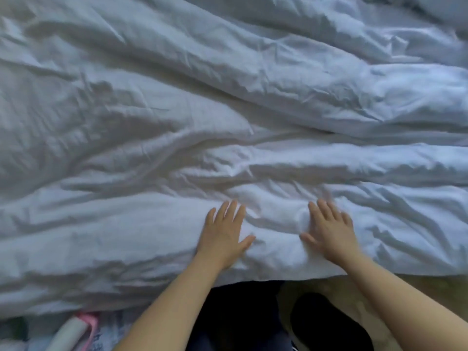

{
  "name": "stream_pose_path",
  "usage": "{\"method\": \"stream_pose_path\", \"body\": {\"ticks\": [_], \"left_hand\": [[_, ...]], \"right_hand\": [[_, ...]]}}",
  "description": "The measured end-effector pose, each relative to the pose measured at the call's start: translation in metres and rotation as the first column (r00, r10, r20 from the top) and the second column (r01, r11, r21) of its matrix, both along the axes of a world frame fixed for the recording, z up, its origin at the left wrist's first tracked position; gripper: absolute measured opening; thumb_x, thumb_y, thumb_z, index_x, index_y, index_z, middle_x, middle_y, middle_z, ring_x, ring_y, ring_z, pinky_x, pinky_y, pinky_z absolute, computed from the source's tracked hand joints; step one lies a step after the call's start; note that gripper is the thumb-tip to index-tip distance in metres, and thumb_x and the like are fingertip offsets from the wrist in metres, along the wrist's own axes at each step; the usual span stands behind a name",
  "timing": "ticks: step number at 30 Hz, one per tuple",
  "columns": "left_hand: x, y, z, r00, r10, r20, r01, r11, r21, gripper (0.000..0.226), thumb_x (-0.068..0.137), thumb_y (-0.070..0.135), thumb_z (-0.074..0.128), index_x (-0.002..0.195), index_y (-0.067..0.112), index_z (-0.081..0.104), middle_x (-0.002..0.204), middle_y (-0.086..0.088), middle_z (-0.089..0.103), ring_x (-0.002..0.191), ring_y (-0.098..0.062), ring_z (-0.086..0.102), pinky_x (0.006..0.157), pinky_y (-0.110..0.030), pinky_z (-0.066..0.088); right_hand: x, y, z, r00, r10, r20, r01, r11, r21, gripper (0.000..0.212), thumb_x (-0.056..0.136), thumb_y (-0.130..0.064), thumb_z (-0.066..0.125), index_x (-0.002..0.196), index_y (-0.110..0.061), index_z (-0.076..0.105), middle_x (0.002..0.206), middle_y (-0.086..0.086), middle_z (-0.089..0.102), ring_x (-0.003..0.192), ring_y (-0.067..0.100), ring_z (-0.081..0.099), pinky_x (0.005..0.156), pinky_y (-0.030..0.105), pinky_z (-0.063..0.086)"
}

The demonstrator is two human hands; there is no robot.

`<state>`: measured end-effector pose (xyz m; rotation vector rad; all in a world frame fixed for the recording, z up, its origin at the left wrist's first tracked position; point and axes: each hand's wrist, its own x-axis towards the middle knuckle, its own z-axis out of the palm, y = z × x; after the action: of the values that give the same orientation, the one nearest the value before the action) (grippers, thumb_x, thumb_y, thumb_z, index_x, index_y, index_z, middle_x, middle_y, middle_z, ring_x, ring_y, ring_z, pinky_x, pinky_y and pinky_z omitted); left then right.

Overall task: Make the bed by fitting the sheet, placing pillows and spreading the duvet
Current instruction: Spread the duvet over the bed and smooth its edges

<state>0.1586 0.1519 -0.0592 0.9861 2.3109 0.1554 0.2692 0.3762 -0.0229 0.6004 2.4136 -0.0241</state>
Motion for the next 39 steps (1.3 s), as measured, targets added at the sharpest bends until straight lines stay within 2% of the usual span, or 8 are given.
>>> {"method": "stream_pose_path", "body": {"ticks": [5, 10, 14, 18, 21, 27, 32, 39], "left_hand": [[0.044, 0.056, 0.001, 0.975, -0.208, -0.077, 0.205, 0.978, -0.045, 0.088, 0.057, 0.063, 0.073, 0.127, 0.011, 0.059, 0.132, -0.011, 0.057, 0.124, -0.026, 0.053, 0.099, -0.045, 0.043], [0.087, 0.095, -0.009, 0.973, -0.228, -0.027, 0.223, 0.966, -0.133, 0.095, 0.086, 0.062, 0.044, 0.15, 0.007, 0.0, 0.158, -0.012, -0.001, 0.146, -0.027, -0.003, 0.116, -0.045, 0.001], [0.103, 0.121, -0.012, 0.981, -0.192, -0.018, 0.181, 0.949, -0.257, 0.102, 0.072, 0.054, 0.069, 0.141, -0.008, 0.027, 0.148, -0.026, 0.028, 0.139, -0.036, 0.027, 0.112, -0.043, 0.026], [0.094, 0.136, -0.016, 0.948, -0.243, -0.206, 0.241, 0.97, -0.035, 0.011, 0.061, 0.016, 0.059, 0.066, 0.008, 0.064, 0.065, -0.013, 0.063, 0.056, -0.026, 0.065, 0.042, -0.024, 0.046], [0.078, 0.13, -0.007, 0.972, -0.177, -0.152, 0.193, 0.977, 0.094, 0.026, 0.066, 0.028, 0.041, 0.068, 0.018, 0.064, 0.047, -0.005, 0.057, 0.037, -0.025, 0.056, 0.03, -0.022, 0.034], [0.056, 0.132, 0.033, 0.952, -0.104, 0.287, 0.099, 0.995, 0.033, 0.058, 0.069, 0.066, 0.023, 0.07, 0.019, 0.058, 0.077, -0.006, 0.065, 0.076, -0.024, 0.059, 0.064, -0.032, 0.036], [0.076, 0.148, 0.045, 0.921, -0.239, 0.309, 0.333, 0.892, -0.305, 0.055, 0.092, 0.063, 0.03, 0.092, 0.019, 0.063, 0.108, -0.01, 0.065, 0.101, -0.026, 0.06, 0.076, -0.03, 0.04], [0.129, 0.157, 0.013, 0.889, -0.116, 0.444, 0.346, 0.803, -0.484, 0.054, 0.097, 0.051, 0.031, 0.114, 0.011, 0.062, 0.125, -0.013, 0.058, 0.115, -0.03, 0.054, 0.091, -0.032, 0.041]], "right_hand": [[0.05, 0.058, -0.006, 0.994, -0.099, 0.053, 0.099, 0.995, 0.0, 0.079, 0.09, -0.055, 0.045, 0.15, -0.023, 0.005, 0.159, 0.002, 0.0, 0.146, 0.024, 0.003, 0.115, 0.044, 0.01], [0.089, 0.102, -0.015, 0.986, -0.09, 0.143, 0.094, 0.995, -0.023, 0.087, 0.088, -0.053, 0.049, 0.15, -0.017, 0.0, 0.158, 0.007, 0.0, 0.145, 0.028, 0.006, 0.112, 0.046, 0.019], [0.106, 0.121, -0.031, 0.988, -0.033, 0.154, 0.047, 0.995, -0.087, 0.083, 0.084, -0.036, 0.057, 0.148, -0.012, 0.01, 0.155, 0.01, 0.012, 0.143, 0.028, 0.015, 0.108, 0.046, 0.024], [0.108, 0.142, -0.045, 0.979, 0.039, -0.199, -0.065, 0.99, -0.128, 0.028, 0.067, -0.013, 0.077, 0.089, -0.011, 0.059, 0.089, 0.012, 0.06, 0.076, 0.036, 0.061, 0.061, 0.037, 0.04], [0.097, 0.162, -0.033, 0.969, 0.052, -0.243, -0.102, 0.974, -0.2, 0.005, 0.085, -0.012, 0.056, 0.081, -0.01, 0.056, 0.082, 0.011, 0.061, 0.075, 0.034, 0.058, 0.06, 0.033, 0.031], [0.089, 0.177, 0.016, 0.996, 0.089, 0.023, -0.07, 0.898, -0.434, 0.036, 0.096, -0.037, 0.043, 0.075, -0.01, 0.055, 0.086, 0.009, 0.063, 0.085, 0.03, 0.057, 0.07, 0.034, 0.036], [0.121, 0.17, 0.018, 0.981, -0.031, 0.193, 0.128, 0.848, -0.514, 0.046, 0.093, -0.046, 0.046, 0.06, -0.015, 0.042, 0.063, 0.002, 0.049, 0.07, 0.023, 0.049, 0.07, 0.032, 0.032], [0.175, 0.157, -0.031, 0.912, -0.096, 0.399, 0.316, 0.786, -0.532, 0.037, 0.098, -0.039, 0.04, 0.105, -0.011, 0.064, 0.11, 0.01, 0.063, 0.101, 0.027, 0.057, 0.083, 0.034, 0.042]]}}
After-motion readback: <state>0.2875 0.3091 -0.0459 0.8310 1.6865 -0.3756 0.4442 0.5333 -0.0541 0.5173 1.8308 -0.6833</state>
